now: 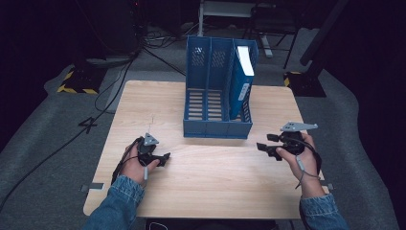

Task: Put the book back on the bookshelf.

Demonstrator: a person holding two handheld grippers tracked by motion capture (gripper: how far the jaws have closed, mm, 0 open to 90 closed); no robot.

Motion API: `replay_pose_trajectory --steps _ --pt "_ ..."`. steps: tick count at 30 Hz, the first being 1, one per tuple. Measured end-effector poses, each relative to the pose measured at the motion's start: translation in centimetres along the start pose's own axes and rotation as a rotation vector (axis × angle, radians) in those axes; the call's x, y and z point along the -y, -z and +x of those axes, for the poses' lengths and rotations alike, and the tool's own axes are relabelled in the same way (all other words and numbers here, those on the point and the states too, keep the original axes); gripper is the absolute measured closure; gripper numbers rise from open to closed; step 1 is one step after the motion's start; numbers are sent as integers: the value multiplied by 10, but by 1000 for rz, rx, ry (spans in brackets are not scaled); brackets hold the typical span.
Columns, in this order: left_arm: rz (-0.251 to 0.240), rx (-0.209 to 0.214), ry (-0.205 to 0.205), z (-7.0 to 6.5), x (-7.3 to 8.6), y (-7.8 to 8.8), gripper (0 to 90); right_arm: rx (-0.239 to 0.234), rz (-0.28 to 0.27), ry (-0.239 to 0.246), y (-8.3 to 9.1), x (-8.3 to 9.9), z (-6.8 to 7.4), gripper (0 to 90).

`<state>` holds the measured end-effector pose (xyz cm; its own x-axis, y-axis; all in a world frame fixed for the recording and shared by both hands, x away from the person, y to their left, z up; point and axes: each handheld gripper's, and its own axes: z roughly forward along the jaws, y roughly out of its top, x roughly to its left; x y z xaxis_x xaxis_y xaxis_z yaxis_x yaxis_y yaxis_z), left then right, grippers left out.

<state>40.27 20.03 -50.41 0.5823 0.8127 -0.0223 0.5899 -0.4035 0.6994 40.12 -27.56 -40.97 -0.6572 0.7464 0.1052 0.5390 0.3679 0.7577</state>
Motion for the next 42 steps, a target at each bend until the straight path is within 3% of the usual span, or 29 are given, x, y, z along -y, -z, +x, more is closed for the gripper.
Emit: replay_pose_trajectory --steps 3,11,17,23,26,29,31,42 --pt "1 0 -2 0 0 0 200 8 28 2 -6 8 3 346" --pt "2 3 -7 0 -1 0 198 -31 177 14 -38 31 4 326" --pt "2 3 -7 0 -1 -1 198 -25 222 49 -52 38 7 298" --pt "2 4 -7 0 -1 -1 198 60 269 86 -61 47 9 270" --pt "3 4 -8 0 -1 -1 198 61 229 95 -65 51 8 171" --pt "3 4 -10 0 -1 0 198 81 187 80 -72 55 6 0" --pt "2 4 -11 0 -1 -1 198 101 75 51 -81 60 3 0" --pt "4 6 -11 0 -1 -1 197 108 75 49 -81 59 1 0"
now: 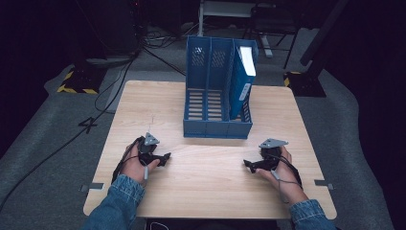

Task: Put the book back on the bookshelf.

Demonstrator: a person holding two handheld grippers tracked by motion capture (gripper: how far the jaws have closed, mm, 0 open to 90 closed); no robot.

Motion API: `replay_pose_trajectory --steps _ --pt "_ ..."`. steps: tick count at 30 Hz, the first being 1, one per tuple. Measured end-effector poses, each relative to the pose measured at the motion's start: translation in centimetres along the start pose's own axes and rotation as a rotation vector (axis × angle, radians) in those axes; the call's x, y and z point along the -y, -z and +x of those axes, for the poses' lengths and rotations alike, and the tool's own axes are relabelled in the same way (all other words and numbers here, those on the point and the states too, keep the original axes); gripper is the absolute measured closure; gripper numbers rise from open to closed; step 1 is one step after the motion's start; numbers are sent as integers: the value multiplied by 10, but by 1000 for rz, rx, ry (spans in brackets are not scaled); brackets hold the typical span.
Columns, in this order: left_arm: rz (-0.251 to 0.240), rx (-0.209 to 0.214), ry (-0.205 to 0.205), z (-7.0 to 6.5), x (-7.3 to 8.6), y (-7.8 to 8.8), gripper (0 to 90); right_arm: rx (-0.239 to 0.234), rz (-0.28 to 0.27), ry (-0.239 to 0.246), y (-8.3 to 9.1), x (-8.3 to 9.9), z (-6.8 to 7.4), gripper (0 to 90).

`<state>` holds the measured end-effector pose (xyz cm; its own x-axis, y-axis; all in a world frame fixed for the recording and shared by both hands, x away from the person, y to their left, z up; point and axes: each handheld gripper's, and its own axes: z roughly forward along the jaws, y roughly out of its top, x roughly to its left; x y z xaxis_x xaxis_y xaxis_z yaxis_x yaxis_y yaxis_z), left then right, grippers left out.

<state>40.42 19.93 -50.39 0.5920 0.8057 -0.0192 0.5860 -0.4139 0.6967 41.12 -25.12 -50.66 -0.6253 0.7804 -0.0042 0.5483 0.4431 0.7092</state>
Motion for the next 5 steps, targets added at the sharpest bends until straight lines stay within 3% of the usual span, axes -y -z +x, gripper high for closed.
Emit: replay_pose_trajectory --steps 5 --pt "0 0 0 0 0 0 197 0 0 1 0 0 0 0"
